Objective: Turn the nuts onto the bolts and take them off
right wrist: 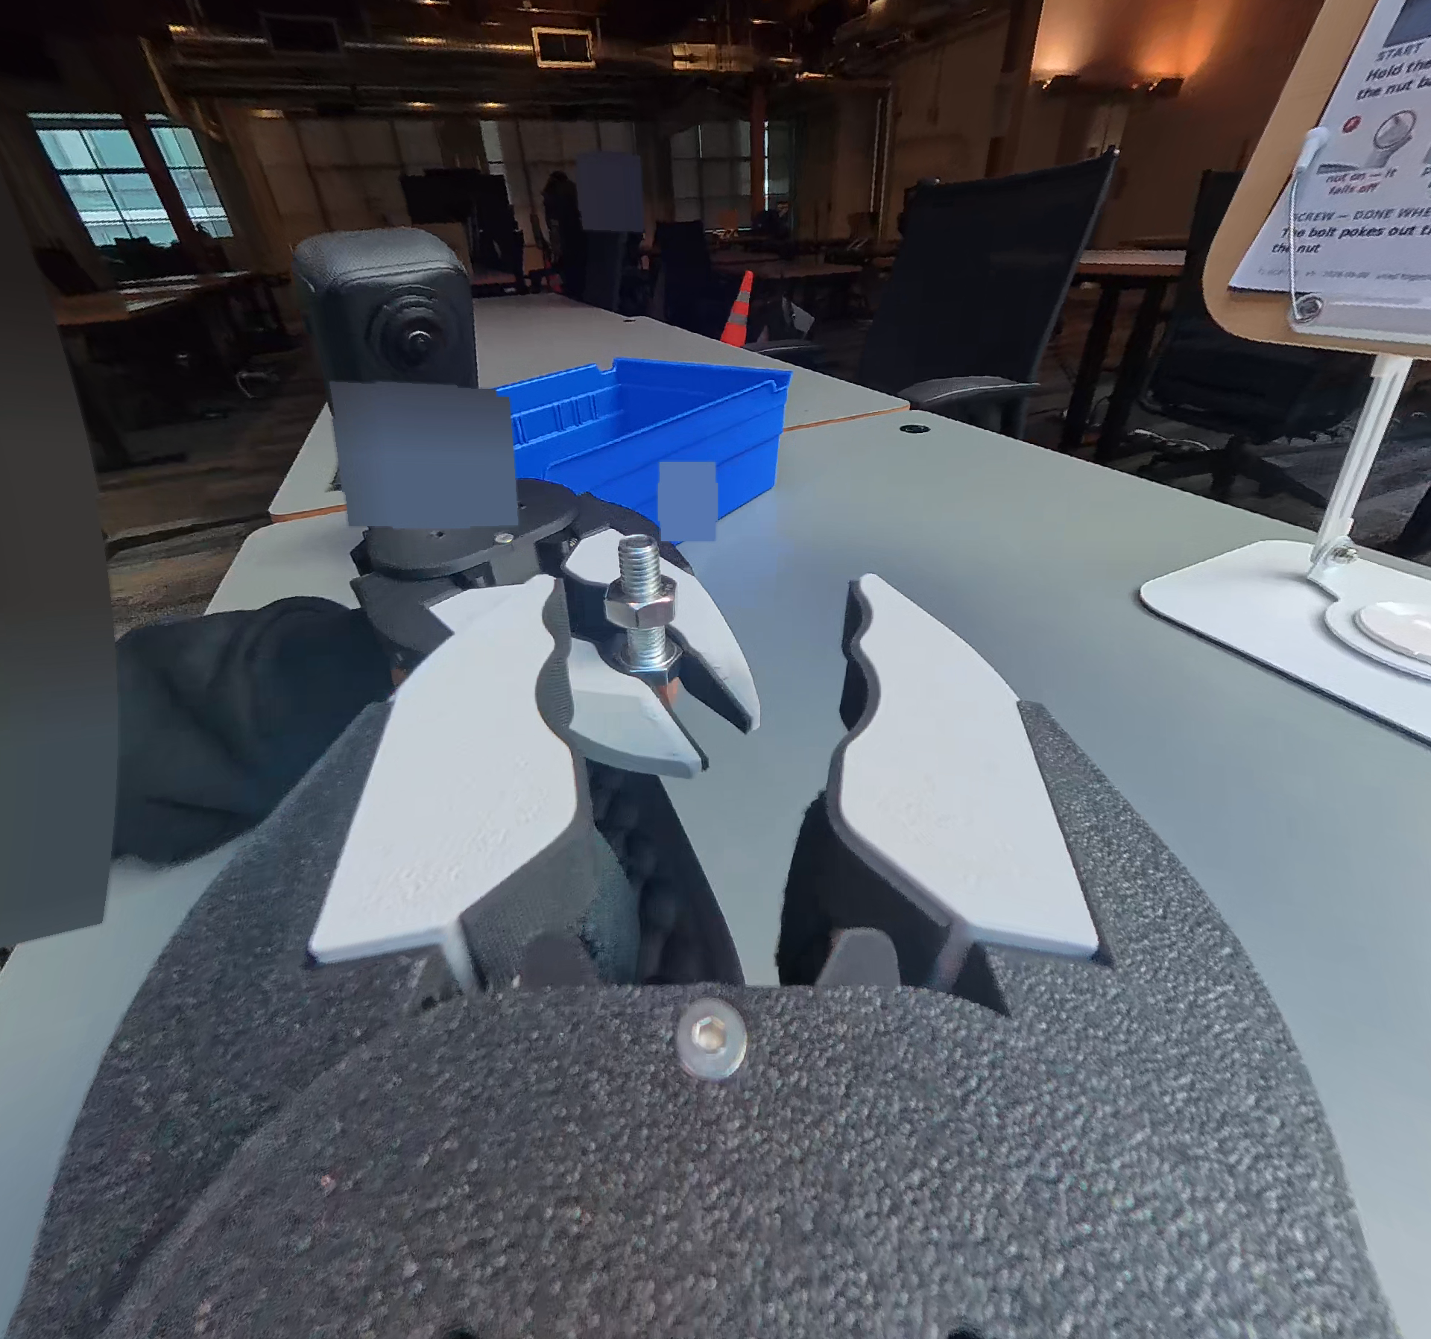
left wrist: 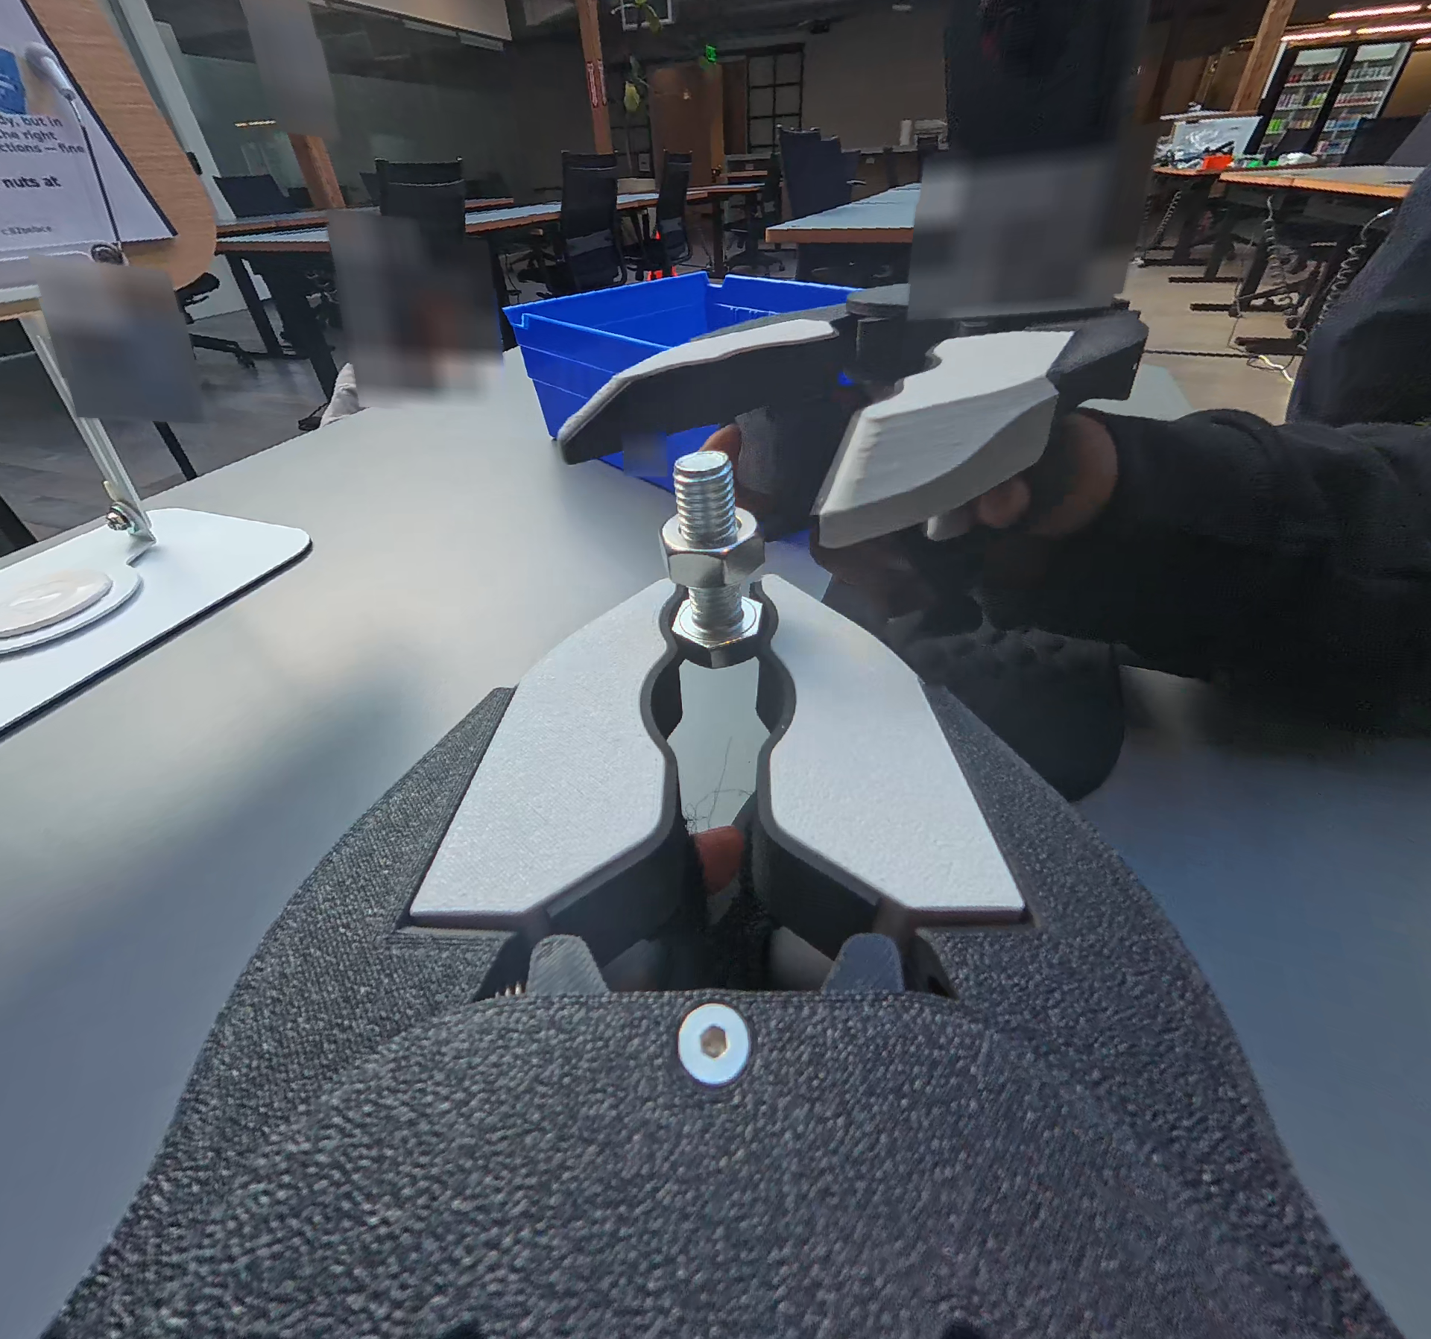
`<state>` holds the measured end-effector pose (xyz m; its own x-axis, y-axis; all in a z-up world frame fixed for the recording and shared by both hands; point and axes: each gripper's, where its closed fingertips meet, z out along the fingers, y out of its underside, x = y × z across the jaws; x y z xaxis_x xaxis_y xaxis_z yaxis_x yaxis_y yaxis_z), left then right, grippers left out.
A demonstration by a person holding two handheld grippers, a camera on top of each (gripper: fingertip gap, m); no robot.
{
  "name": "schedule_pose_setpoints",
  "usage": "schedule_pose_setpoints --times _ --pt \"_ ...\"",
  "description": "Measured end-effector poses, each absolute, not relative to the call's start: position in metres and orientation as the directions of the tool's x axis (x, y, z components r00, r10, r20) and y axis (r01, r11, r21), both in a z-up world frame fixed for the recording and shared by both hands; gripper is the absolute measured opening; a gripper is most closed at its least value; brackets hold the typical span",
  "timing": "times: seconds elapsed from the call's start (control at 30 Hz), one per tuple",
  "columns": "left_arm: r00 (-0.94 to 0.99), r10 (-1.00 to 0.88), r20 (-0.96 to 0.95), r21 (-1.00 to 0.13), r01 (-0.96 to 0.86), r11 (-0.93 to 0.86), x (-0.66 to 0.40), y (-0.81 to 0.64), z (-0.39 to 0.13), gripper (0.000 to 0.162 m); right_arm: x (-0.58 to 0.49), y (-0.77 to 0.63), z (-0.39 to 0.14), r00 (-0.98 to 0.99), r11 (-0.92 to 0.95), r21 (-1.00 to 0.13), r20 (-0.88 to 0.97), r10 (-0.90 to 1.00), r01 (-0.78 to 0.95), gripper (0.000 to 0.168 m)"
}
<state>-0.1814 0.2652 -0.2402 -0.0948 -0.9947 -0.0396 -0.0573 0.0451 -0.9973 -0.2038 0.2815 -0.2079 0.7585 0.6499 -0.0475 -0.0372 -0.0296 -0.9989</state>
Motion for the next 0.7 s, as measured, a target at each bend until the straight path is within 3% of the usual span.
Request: schedule_pose_setpoints --times 0.57,0.63,0.7 --pt "-0.099 -0.994 -0.035 -0.997 -0.062 0.042 -0.181 0.265 -0.241 0.015 -0.197 0.289 -0.215 0.799 -0.011 -1.0 0.017 0.601 0.029 0.068" --pt "-0.099 -0.995 -0.033 -0.997 -0.06 0.039 -0.182 0.265 -0.241 0.015 -0.192 0.285 -0.214 0.799 -0.001 -0.999 0.027 0.6 0.035 0.062" --pt "-0.101 -0.994 -0.031 -0.998 -0.055 0.037 -0.182 0.265 -0.24 0.014 -0.183 0.282 -0.214 0.813 0.016 -0.999 0.049 0.58 0.049 0.041"
